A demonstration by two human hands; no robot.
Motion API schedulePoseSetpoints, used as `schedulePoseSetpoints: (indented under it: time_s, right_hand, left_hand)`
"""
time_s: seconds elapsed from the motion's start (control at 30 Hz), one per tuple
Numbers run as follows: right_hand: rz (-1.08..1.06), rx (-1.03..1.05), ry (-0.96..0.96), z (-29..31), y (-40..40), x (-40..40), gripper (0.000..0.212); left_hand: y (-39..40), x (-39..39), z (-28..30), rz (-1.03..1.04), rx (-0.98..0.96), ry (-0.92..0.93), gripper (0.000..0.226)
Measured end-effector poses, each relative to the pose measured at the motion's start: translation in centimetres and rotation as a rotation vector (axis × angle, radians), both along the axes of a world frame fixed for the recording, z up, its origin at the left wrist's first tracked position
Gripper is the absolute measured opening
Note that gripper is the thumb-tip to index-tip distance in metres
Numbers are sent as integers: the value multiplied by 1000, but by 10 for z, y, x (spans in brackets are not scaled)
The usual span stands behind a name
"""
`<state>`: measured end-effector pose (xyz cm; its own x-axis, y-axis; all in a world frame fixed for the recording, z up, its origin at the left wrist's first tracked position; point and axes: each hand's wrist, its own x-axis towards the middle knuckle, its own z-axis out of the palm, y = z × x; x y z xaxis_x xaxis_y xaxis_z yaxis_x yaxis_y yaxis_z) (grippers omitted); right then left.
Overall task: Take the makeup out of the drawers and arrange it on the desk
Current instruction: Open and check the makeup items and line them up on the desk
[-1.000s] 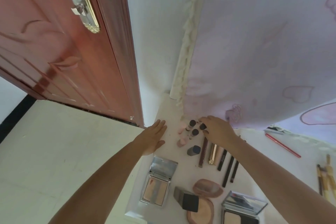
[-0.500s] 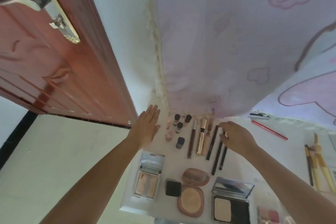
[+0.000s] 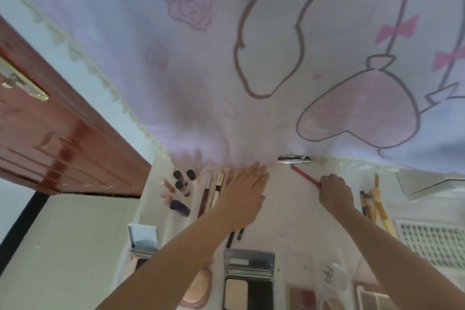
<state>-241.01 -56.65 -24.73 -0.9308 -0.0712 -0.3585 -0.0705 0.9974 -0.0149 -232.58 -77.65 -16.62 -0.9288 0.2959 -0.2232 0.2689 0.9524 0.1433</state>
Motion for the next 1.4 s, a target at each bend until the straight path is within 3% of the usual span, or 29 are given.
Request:
schedulePoseSetpoints:
  time_s: [0.07, 0.27, 0.53, 0.63, 0.73, 0.83, 0.93, 1.1, 1.2, 1.4]
  right_hand:
    - [55, -48, -25, 1, 6, 2, 26]
    - [450, -396, -122, 40, 35, 35, 21]
    - [635, -391, -235, 114, 88, 56, 25]
    - [624, -408, -245, 119, 90, 55, 25]
    - [623, -368, -190, 119, 104, 50, 20]
    - [353, -444, -20, 124, 153, 33, 14]
    - [163, -632, 159, 127, 175, 26, 4]
    - [202, -764, -62, 116, 117, 41, 26]
    - [111, -1011, -125, 111, 94, 44, 25]
    - [78, -1173, -150, 105, 68, 45, 27]
  left_hand:
    - [24, 2, -3, 30, -41, -146, 54]
    - [74, -1, -19, 51, -91, -202, 47]
    - [101, 12, 24, -111, 64, -311, 33]
    - [108, 5, 35, -106, 198, -401, 26]
    - [97, 1, 39, 12, 317, -536, 32]
    - [57, 6, 40, 346, 385, -573, 32]
    - [41, 7, 38, 397, 406, -464, 34]
    - [68, 11, 30, 271, 529, -440, 35]
    - [70, 11, 25, 280, 610, -439, 34]
    - [68, 17, 22, 261, 569, -422, 35]
